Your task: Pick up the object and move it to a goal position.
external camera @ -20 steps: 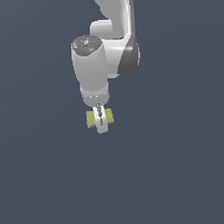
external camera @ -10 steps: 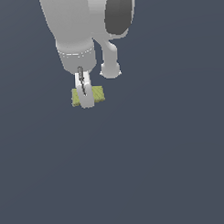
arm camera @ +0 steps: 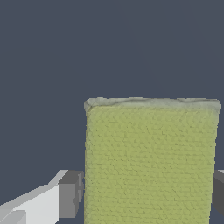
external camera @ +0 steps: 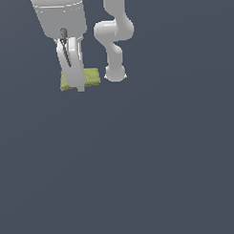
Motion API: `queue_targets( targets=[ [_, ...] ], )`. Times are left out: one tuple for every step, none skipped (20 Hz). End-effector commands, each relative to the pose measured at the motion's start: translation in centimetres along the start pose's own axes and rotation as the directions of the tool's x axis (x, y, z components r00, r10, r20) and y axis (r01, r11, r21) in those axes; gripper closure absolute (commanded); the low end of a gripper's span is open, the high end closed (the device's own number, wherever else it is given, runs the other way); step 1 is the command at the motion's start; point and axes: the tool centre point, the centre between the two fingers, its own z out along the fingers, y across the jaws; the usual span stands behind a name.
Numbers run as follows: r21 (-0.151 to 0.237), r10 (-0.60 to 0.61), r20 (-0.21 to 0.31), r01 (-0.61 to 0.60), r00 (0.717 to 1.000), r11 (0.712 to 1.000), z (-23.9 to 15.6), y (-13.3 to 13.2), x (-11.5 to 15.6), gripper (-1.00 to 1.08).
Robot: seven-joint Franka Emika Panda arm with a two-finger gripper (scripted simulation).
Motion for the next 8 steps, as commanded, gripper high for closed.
queue_targets(
  targets=[
    [0.0, -0.001, 0.0, 0.001, 1.0, 1.0, -1.2, 0.1, 0.2, 1.08],
    [0.0, -0.001, 0.0, 0.001, 1.0, 1.0, -1.5, 0.1, 0.3, 1.08],
    [0.0, -0.001, 0.0, 0.001, 1.0, 1.0, -1.8, 0.2, 0.4, 1.08],
    [0.0, -0.001, 0.0, 0.001, 1.0, 1.0, -2.0, 0.2, 0.4, 1.08],
    [0.0, -0.002, 0.0, 0.002, 1.0, 1.0, -2.1, 0.2, 0.5, 1.08],
    [0.0, -0.002, 0.0, 0.002, 1.0, 1.0, -2.3, 0.2, 0.5, 1.08],
    [0.0, -0.002, 0.0, 0.002, 1.0, 1.0, -2.3, 0.2, 0.5, 1.08],
    [0.0, -0.002, 0.0, 0.002, 1.0, 1.0, -2.3, 0.2, 0.5, 1.08]
  ],
)
